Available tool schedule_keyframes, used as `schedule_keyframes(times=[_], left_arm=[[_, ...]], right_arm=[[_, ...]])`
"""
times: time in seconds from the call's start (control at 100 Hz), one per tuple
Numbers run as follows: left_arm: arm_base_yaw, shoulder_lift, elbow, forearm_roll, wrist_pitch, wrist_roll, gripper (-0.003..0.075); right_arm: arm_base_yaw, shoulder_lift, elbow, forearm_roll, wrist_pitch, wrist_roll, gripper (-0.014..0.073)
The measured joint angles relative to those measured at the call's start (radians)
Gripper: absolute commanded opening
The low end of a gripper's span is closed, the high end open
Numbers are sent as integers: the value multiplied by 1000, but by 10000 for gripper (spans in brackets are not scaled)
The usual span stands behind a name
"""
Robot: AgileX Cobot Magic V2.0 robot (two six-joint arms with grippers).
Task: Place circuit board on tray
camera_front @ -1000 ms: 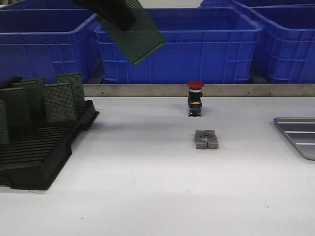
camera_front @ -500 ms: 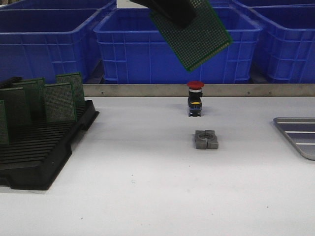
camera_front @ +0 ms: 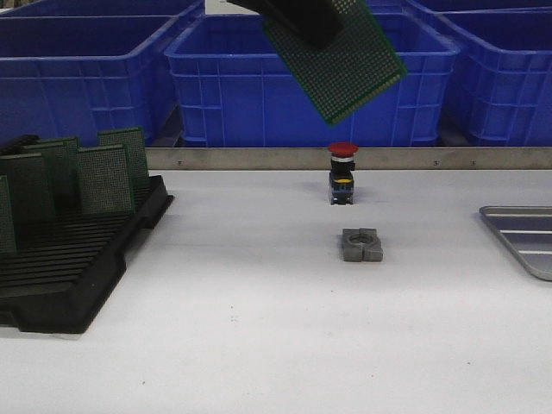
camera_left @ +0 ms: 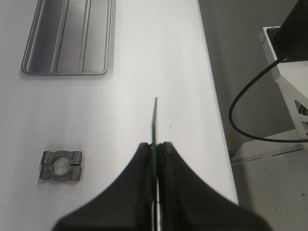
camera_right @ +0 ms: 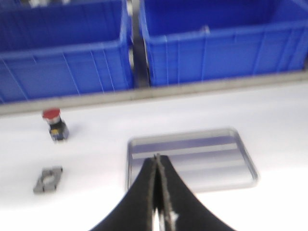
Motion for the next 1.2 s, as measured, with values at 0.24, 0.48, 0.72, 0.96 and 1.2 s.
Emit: schedule_keyframes(times=[0.24,0.48,0.72,0.96,1.2], left_arm=[[0,0,0,0,0,0,-18],[0,0,0,0,0,0,-18],[0,0,0,0,0,0,-18],[0,0,0,0,0,0,-18],[0,0,0,0,0,0,-18]], right_arm=[[0,189,-116,12,109,0,-67],[0,261,-116,12,124,2,190],[0,265,-116,14,126,2,449],[0,312,-137,159,122,-184,449],[0,501,-215,557,144,-764,449]])
